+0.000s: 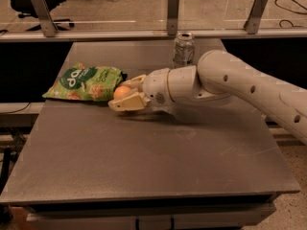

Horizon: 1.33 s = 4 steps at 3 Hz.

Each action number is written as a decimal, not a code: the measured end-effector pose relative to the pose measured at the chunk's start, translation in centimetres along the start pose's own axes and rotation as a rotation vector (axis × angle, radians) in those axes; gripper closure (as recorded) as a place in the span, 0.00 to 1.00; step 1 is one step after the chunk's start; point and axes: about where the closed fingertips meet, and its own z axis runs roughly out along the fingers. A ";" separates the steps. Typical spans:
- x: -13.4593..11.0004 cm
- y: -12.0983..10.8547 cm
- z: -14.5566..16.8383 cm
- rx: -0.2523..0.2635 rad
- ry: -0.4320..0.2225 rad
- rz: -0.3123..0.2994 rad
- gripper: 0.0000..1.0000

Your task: Move orange near green rice chip bag

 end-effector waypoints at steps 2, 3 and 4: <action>0.2 0.4 0.8 -0.020 -0.003 0.010 0.00; 0.2 0.2 0.4 -0.009 -0.002 0.010 0.00; 0.3 -0.4 -2.9 0.052 0.018 -0.001 0.00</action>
Offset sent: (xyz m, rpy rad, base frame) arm -0.0006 0.0082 -0.0083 0.0116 0.0275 0.0161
